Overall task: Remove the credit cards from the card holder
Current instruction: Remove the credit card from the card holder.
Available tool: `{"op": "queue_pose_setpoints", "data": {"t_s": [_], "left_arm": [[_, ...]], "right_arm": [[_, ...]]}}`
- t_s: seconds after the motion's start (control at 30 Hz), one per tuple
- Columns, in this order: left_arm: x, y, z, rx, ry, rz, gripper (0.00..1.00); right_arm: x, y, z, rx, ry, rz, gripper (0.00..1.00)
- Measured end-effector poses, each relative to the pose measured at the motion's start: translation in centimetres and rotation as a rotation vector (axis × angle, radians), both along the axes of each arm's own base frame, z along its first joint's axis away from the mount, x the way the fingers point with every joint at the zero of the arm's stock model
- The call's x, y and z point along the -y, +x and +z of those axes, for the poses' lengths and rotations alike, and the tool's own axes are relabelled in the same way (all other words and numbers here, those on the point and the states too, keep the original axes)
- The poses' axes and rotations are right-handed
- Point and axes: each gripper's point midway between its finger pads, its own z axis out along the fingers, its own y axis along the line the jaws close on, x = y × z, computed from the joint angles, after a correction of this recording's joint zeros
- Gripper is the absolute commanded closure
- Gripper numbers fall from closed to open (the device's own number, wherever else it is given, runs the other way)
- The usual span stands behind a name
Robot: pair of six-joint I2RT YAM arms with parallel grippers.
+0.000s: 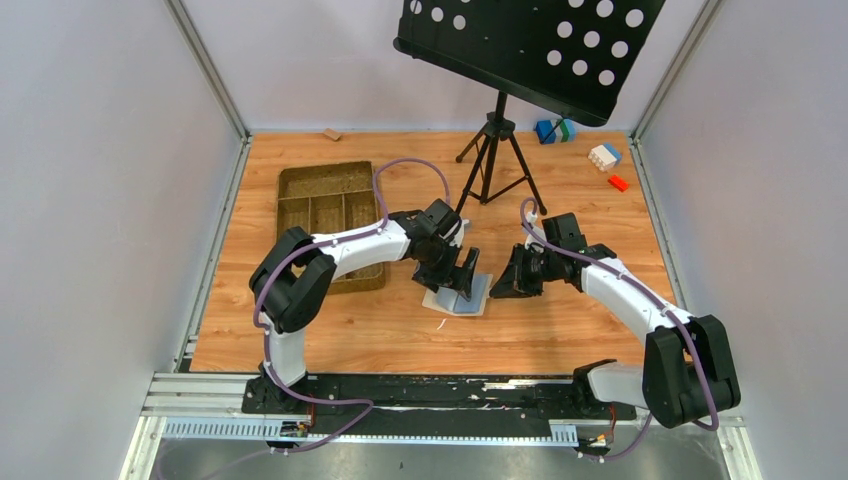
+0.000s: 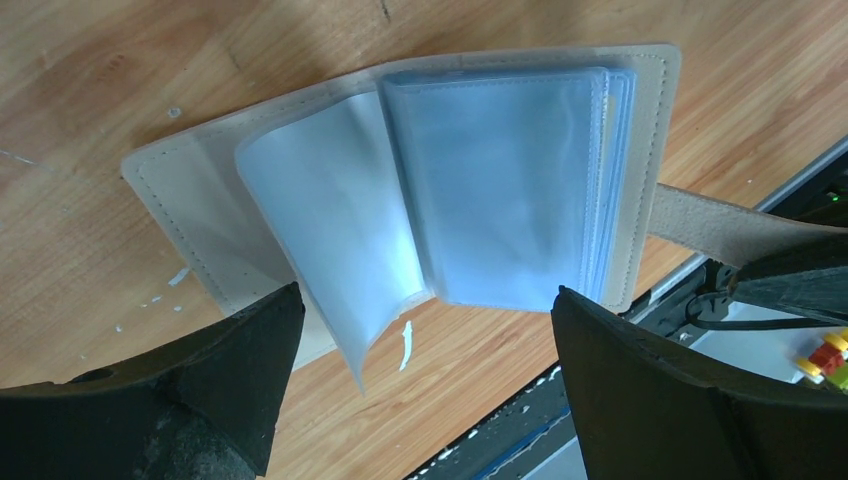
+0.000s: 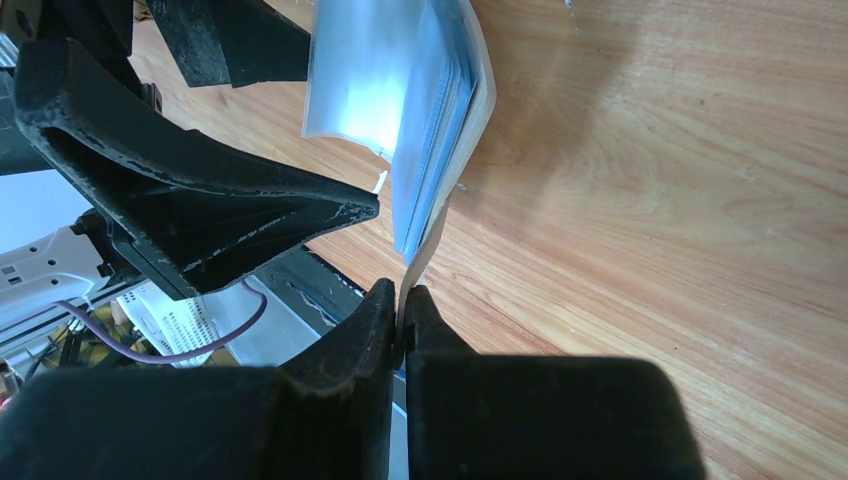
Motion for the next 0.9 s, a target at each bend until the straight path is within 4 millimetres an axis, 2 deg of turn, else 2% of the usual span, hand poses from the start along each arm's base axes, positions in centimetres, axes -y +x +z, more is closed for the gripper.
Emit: {"op": "queue_pose_setpoints", "data": {"t_s": [0.33, 0.7, 0.9], "left_arm": [[0.3, -0.5, -0.1, -0.019, -0.009, -0.019, 0.0], [1.6, -0.2, 0.6, -0.01, -0.015, -0.04, 0.0], [1.4, -0.2, -0.2, -0.023, 0.026, -0.039, 0.0]], "right_arm": [[0.0, 0.0, 0.0, -0.004, 0.002, -0.005, 1.0], [-0.2, 0.0, 0.1, -0.008, 0.006, -0.008, 1.0], [-0.3, 0.0, 0.1, -0.005, 0.007, -0.005, 1.0]]}}
